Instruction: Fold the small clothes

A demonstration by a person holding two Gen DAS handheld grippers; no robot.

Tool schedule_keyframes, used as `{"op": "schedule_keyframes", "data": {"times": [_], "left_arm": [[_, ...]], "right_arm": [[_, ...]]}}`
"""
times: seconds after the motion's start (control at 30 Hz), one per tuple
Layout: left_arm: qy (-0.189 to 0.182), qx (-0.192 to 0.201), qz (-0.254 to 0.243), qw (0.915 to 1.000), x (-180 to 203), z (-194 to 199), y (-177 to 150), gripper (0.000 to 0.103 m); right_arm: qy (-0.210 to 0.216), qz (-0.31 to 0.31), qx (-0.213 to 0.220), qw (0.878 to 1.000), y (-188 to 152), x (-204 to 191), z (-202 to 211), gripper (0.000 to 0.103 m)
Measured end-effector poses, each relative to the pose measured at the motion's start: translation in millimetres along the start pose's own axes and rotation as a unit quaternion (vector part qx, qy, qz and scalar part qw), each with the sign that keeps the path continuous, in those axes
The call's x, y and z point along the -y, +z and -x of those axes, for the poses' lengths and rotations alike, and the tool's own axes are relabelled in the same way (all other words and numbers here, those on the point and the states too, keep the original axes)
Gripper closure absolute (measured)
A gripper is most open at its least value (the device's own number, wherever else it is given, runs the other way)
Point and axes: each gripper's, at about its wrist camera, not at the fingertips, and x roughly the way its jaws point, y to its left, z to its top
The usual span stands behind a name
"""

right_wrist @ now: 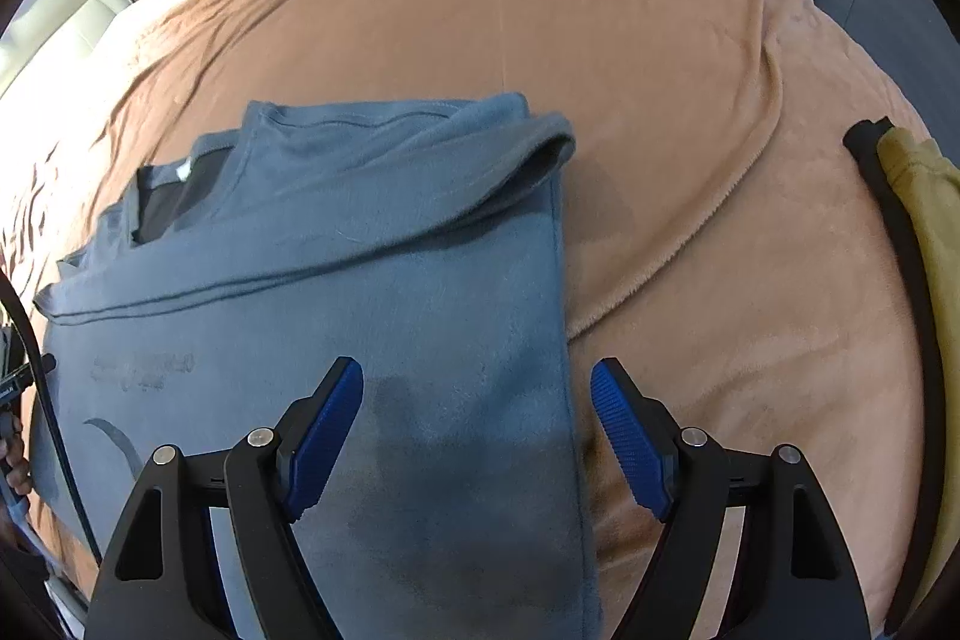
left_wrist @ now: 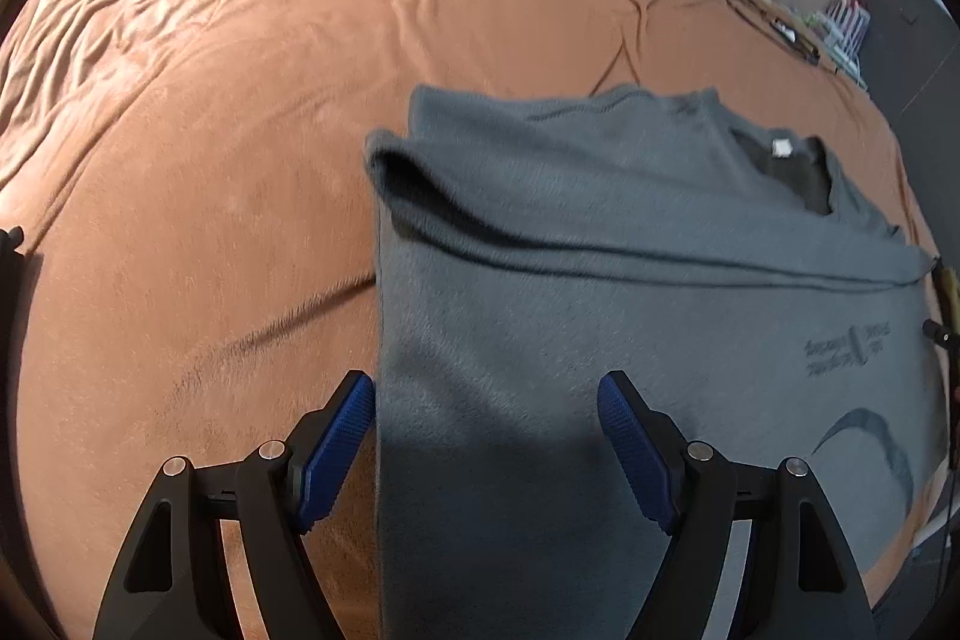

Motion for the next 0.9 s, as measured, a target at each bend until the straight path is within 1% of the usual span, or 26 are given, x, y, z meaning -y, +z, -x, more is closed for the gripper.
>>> {"op": "schedule_keyframes", "data": {"times": [0.13,0.37,0.9], "left_arm": [[0.007,-0.003,-0.011,0.9999,3,-6,3,0.024],[0.01,-0.014,-0.01,0.9998,2,-13,22,0.024],[0.032,-0.02,-0.003,0.9993,4,-35,69,0.024]], "right_arm": [[-0.012,0.0,-0.016,1.0,0,2,-11,0.026],[-0.016,0.012,-0.021,1.0,19,-5,-22,0.026],[-0.009,0.024,-0.006,1.0,63,-4,-51,0.026]]}}
